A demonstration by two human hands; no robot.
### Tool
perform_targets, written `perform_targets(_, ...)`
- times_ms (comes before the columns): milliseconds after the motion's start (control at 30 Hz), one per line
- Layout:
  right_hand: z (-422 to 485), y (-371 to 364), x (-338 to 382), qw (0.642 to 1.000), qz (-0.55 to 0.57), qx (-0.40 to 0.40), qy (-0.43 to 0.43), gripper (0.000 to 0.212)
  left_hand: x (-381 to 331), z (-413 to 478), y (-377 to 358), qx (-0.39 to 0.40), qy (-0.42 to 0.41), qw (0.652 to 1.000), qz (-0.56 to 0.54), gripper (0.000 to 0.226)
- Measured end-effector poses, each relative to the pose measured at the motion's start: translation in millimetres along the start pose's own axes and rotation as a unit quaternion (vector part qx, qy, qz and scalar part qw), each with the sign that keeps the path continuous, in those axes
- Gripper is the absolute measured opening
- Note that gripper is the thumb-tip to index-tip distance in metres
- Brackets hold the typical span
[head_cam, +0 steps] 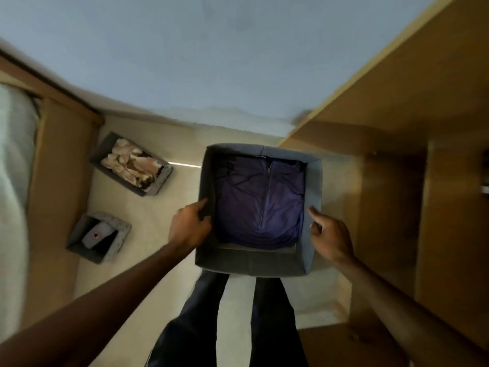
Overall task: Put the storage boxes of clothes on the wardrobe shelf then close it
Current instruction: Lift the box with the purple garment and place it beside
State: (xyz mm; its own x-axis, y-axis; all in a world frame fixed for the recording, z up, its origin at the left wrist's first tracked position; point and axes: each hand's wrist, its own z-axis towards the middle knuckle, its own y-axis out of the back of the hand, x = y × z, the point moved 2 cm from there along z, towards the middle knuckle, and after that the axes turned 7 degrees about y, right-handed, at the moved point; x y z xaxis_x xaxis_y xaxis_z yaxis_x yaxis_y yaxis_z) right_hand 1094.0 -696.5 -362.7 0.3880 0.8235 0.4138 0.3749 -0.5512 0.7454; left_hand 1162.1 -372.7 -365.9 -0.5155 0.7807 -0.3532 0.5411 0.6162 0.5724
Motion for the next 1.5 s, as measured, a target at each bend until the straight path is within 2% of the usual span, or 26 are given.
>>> perform_targets(133,-88,60,20,0.997,0.035,-0.064,-0.014,0.048,-25,-71,49,0.002,-0.072,0.997,0.021,0.055)
perform_targets(300,-174,112,27,0.983,0.057,-0.168,-0.049,0.046,-65,-141,59,0.001,-0.157,0.986,0.05,0.054)
perform_targets(533,-263,182,-6,0.919,0.112,-0.355,-0.128,0.043,-191,-215,45,-0.008,-0.327,0.939,0.108,0.054)
perform_targets(667,-298,227,-26,0.87,0.134,-0.454,-0.14,0.043,-270,-254,34,-0.001,-0.377,0.921,0.099,0.058)
perform_targets(833,-328,284,-57,0.819,0.143,-0.54,-0.131,0.037,-349,-304,13,0.015,-0.438,0.898,0.05,0.057)
perform_targets(1000,-346,329,-104,0.78,0.163,-0.591,-0.129,0.033,-415,-339,-18,0.042,-0.502,0.863,0.033,0.059)
perform_targets(1200,-370,354,-155,0.757,0.189,-0.608,-0.145,0.031,-476,-363,-68,0.04,-0.549,0.833,0.053,0.057)
perform_targets(1367,-395,361,-198,0.719,0.216,-0.625,-0.215,0.03,-530,-386,-122,0.039,-0.583,0.804,0.108,0.053)
perform_targets(1433,-402,367,-216,0.717,0.226,-0.616,-0.234,0.034,-553,-392,-146,0.054,-0.594,0.79,0.139,0.052)
perform_targets(1500,-405,375,-233,0.732,0.241,-0.584,-0.255,0.042,-577,-397,-169,0.071,-0.602,0.776,0.175,0.051)
